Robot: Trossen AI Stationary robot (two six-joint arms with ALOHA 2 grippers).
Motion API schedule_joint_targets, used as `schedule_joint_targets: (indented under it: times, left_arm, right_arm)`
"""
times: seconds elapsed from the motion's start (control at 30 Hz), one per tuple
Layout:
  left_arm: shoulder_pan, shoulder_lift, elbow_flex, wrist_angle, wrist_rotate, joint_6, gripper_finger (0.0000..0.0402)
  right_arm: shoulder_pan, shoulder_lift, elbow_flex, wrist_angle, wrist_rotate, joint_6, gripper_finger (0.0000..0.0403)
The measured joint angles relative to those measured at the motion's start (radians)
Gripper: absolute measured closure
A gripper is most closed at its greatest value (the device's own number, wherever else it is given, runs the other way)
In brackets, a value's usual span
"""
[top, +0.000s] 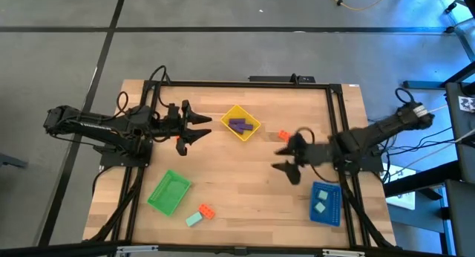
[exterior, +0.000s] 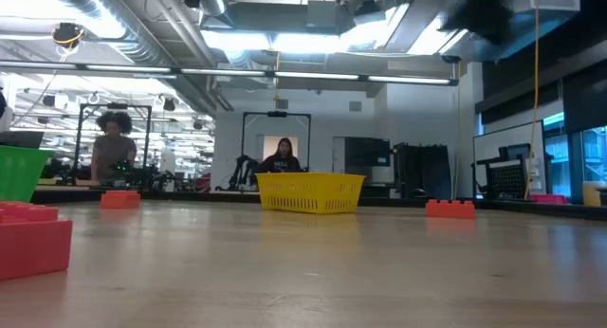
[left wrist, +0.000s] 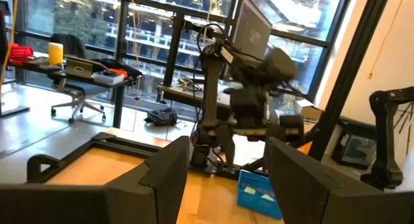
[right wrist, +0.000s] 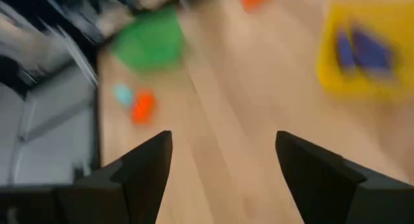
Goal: Sort & place blocks by color
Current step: Put the light blue block into the blue bin
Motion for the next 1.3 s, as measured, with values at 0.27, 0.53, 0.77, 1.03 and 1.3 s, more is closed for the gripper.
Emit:
schedule_joint_targets:
  times: [0.27,0.53,0.77,1.03,1.3]
  left_arm:
    - [0.0,0.0,0.0,-0.001,0.0,-0.048,0.0206]
    - [0.0,0.0,0.0,0.007,0.0,-0.055,0.0206]
    - [0.0,0.0,0.0,0.007,-0.001,-0.055,0.0206]
    - [0.0,0.0,0.0,0.007,-0.004,-0.055,0.0206]
    - [0.0,0.0,0.0,0.007,-0.004,-0.055,0.0206]
  right_arm:
    - [-0.27,0.002,0.0,0.415,-0.24,-0.308,0.0126]
    - [-0.403,0.03,0.0,0.644,-0.399,-0.383,0.0126]
    - [-0.418,0.042,0.0,0.697,-0.45,-0.384,0.0126]
    - [-0.418,0.042,0.0,0.695,-0.455,-0.385,0.0126]
    - [-0.417,0.042,0.0,0.692,-0.455,-0.387,0.0126]
